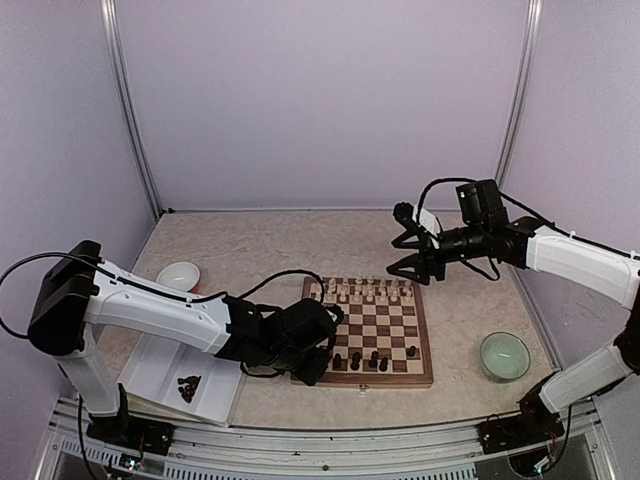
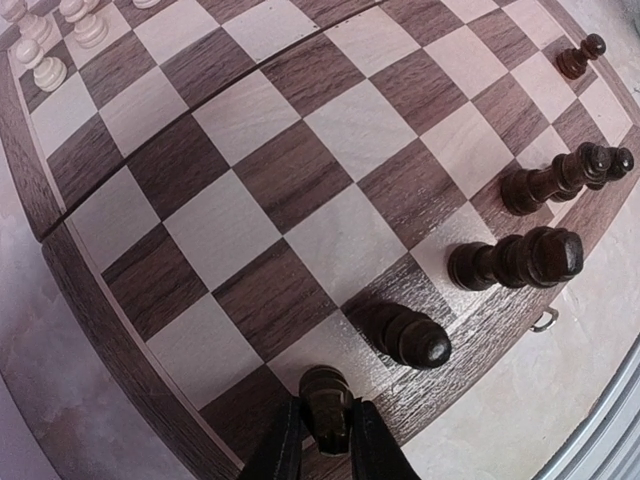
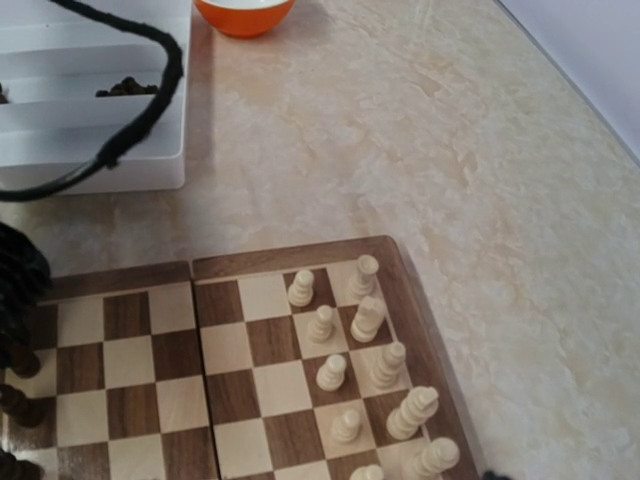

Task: Set up the chess pieces on the board
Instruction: Place the knight at g8, then pick up the chess pile from the storage box.

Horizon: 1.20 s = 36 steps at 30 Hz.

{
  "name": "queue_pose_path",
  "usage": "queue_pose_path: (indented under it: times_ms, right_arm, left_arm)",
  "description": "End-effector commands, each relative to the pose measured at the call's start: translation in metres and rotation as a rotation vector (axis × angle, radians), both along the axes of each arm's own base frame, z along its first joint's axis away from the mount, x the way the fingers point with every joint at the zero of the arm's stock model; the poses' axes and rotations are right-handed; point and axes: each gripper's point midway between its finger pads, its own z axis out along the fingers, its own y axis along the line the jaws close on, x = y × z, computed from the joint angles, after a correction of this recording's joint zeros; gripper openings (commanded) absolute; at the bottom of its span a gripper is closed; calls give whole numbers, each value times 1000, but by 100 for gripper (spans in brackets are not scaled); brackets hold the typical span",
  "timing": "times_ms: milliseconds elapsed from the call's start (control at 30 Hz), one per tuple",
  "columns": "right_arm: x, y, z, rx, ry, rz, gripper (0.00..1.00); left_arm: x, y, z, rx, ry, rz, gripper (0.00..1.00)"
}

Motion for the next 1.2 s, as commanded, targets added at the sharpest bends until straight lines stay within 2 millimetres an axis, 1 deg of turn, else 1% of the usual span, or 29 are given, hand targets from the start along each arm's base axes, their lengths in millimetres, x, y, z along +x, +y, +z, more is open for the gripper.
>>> queue_pose_path:
  times_ms: [0,167,267,333,433,467,500,567,600,667,700,767,800,833,900,1000,1067,1167]
  right_arm:
    - [0,-3,-1,7,-7,3,68]
    - [0,-3,-1,6,-4,4,68]
    - [0,-2,-2,7,-3,6,68]
    - [0,-2,-2,6,-1,6,68]
    - [0,-2,-3,5,2,8,68]
    - [0,-2,-3,4,2,8,68]
    - [0,-2,-4,2,2,8,68]
    - [0,-2,-6,-1,5,9,68]
    - [0,-2,-6,-2,5,10,68]
    - [0,-2,-6,-1,6,13,68]
    - [0,-2,-6,0,8,14,68]
    - [-1,-1,-5,2,7,16,68]
    - [-1,-1,-5,2,9,18,68]
    - [-2,-1,-6,3,11,21,68]
    - [-3,0,-5,6,13,26,68]
    - [-4,0,-6,8,16,30,68]
    - [-4,0,-6,9,18,32,68]
    - [-5,1,-7,11,22,36,68]
  left_arm:
    - [0,-8,2,-9,-8,-5,20]
    - [-1,-10,4,-13,-9,-8,26]
    - [-1,-12,11,-13,-16,-3,33]
    - [-4,-9,18,8,-19,1,36]
    - [-15,5,29,52,-10,8,43]
    - [-21,11,36,61,-12,8,44]
    - [-23,19,41,77,-20,20,46]
    - [-24,40,53,106,-40,79,50]
    - [-22,53,64,99,-55,125,51]
    - [-16,85,73,125,-74,232,52]
    - [-9,103,79,116,-71,303,53]
    - [-3,142,70,134,-9,438,52]
    - [-3,159,61,142,44,495,51]
    - [-5,178,55,135,94,548,51]
    - [-14,204,40,123,212,626,50]
    - [-26,229,32,123,302,650,47]
    - [-30,243,28,177,331,642,46]
    - [-34,257,20,289,352,583,45]
